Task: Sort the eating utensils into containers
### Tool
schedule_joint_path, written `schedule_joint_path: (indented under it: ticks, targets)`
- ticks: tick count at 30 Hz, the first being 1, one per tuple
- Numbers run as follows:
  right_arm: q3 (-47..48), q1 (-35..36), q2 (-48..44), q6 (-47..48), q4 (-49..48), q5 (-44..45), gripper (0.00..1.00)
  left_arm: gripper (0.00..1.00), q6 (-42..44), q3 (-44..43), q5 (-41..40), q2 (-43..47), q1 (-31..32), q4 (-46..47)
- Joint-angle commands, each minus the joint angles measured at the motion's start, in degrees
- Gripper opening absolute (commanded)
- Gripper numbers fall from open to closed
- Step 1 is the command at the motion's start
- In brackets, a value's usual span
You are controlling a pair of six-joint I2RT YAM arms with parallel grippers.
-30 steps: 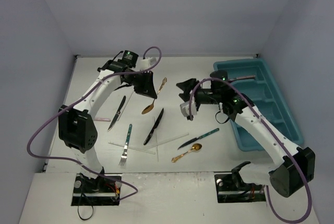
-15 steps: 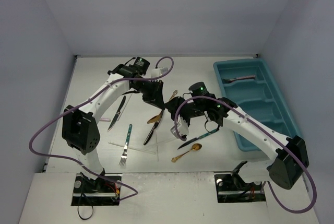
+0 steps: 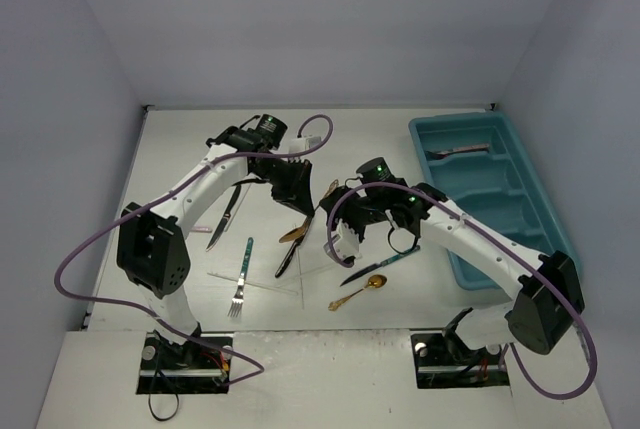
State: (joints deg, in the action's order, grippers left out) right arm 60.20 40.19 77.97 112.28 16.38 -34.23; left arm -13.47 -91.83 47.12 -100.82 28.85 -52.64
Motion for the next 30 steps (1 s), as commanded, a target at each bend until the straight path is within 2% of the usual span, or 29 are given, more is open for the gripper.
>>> schedule_joint_path:
  ticks: [1, 10, 20, 22, 24, 25, 27, 28, 29, 30]
  targets:
    - [3.4, -0.2, 1.0, -1.2, 0.0, 1.1, 0.31, 0.00, 1.1, -0.2, 1.4, 4.7, 1.0, -0.3]
    - [4.7, -0.2, 2.8, -1.4, 0.1, 2.3, 0.29, 0.00, 0.4, -1.1, 1.6, 4.3, 1.7, -0.2]
    - [6.2, -0.2, 5.4, -3.8, 0.1, 5.5, 0.01, 0.00, -0.1, -1.3, 2.1, 4.6, 2.0, -0.3]
    - [6.4, -0.2, 5.5, -4.0, 0.0, 5.8, 0.00, 0.01, 0.1, -1.3, 2.6, 4.6, 2.1, -0.3]
    - [7.0, -0.3, 5.7, -4.7, 0.0, 5.9, 0.00, 0.10, 0.4, -1.5, 3.1, 4.6, 2.2, -0.3]
    - [7.1, -0.7, 5.7, -4.9, 0.0, 5.8, 0.00, 0.24, 0.5, -1.6, 2.9, 4.7, 2.3, -0.3]
    - [7.0, -1.9, 5.5, -4.6, 0.0, 5.6, 0.00, 0.60, 0.9, -1.9, 1.6, 5.4, 2.2, -0.3]
    - [7.2, -2.3, 5.3, -4.5, 0.0, 5.6, 0.00, 0.73, 1.1, -2.1, 0.9, 6.0, 2.1, -0.4]
    - [7.3, -2.8, 5.1, -4.5, 0.0, 5.5, 0.00, 0.81, 1.2, -2.2, 0.2, 6.5, 2.1, -0.4]
    - [7.2, -3.7, 4.8, -4.4, 0.0, 5.3, 0.00, 0.83, 1.4, -2.4, -0.2, 6.9, 2.1, -0.2]
